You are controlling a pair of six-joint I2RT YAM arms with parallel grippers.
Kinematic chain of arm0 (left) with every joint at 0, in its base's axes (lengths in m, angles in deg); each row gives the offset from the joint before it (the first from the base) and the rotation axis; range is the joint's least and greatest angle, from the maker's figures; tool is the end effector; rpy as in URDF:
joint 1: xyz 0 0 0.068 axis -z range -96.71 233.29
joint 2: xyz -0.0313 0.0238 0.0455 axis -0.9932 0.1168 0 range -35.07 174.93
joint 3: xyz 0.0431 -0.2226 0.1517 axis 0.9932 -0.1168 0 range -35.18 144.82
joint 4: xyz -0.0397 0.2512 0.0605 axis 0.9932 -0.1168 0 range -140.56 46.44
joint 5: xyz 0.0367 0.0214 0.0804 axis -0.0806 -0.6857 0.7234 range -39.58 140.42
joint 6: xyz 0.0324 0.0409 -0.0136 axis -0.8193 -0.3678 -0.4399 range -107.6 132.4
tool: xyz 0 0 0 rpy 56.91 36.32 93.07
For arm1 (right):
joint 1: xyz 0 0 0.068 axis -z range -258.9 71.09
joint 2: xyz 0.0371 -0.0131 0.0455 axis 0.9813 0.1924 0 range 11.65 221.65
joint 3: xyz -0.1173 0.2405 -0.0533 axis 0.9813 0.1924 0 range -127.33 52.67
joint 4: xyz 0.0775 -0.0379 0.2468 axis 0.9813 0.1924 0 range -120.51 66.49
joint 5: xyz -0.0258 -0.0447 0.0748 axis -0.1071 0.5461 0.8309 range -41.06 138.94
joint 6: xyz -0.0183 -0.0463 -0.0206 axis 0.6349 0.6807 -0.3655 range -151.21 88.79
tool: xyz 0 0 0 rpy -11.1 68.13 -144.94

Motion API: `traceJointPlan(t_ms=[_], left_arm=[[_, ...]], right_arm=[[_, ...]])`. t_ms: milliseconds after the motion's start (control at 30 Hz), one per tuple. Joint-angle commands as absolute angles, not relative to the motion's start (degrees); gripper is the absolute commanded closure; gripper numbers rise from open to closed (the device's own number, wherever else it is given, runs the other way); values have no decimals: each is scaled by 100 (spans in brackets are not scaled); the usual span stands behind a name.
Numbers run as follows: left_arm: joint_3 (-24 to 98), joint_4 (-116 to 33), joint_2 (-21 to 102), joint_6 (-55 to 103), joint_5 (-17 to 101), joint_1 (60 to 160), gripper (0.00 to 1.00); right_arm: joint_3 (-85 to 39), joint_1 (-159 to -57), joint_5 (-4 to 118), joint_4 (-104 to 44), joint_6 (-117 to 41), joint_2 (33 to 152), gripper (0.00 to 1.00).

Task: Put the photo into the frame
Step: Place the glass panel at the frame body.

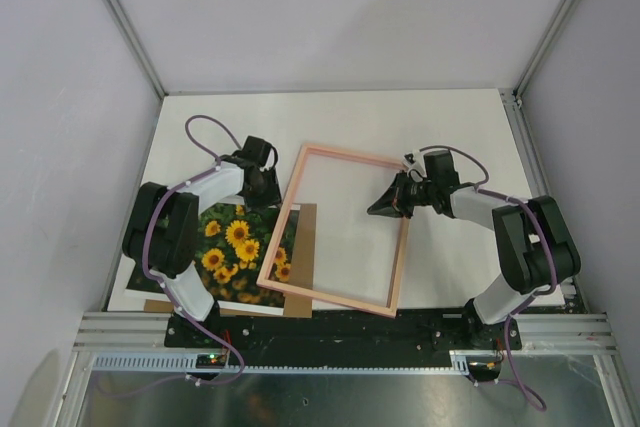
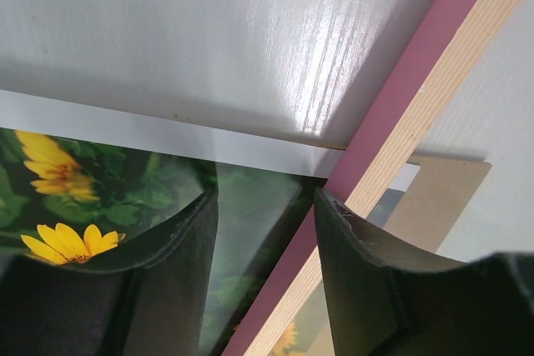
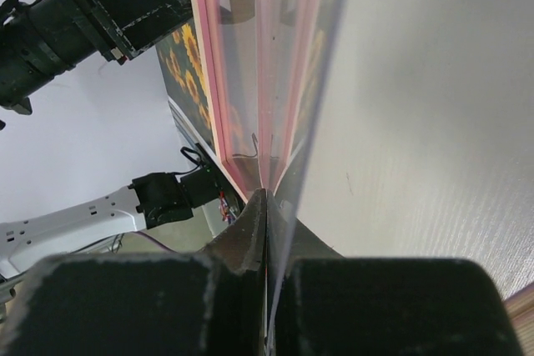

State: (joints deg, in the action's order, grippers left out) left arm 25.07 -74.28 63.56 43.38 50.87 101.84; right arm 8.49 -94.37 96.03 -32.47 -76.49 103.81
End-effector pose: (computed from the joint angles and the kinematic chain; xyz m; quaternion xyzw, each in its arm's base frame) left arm 0.3111 -0.1041 0.1671 -0.1072 0.9776 -0.0724 0.1663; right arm 0.2888 0.1068 0.1648 0.0741 0.8599 0.4932 0.1089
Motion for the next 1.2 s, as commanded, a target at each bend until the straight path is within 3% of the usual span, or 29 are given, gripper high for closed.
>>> traceJointPlan(t_ms=[0, 600, 1167], left_arm=[[2751, -7334, 6163, 4265, 4711, 10254, 44], [3204, -7499, 6287, 3463, 4323, 10475, 38], [3394, -7779, 6722, 3344, 5289, 10510, 45]], right_arm=[[665, -9490, 9710, -3438, -7561, 10493, 100], [662, -9482, 9747, -3664, -7598, 10677, 100], [662, -9445, 9807, -3732, -7598, 10763, 100]])
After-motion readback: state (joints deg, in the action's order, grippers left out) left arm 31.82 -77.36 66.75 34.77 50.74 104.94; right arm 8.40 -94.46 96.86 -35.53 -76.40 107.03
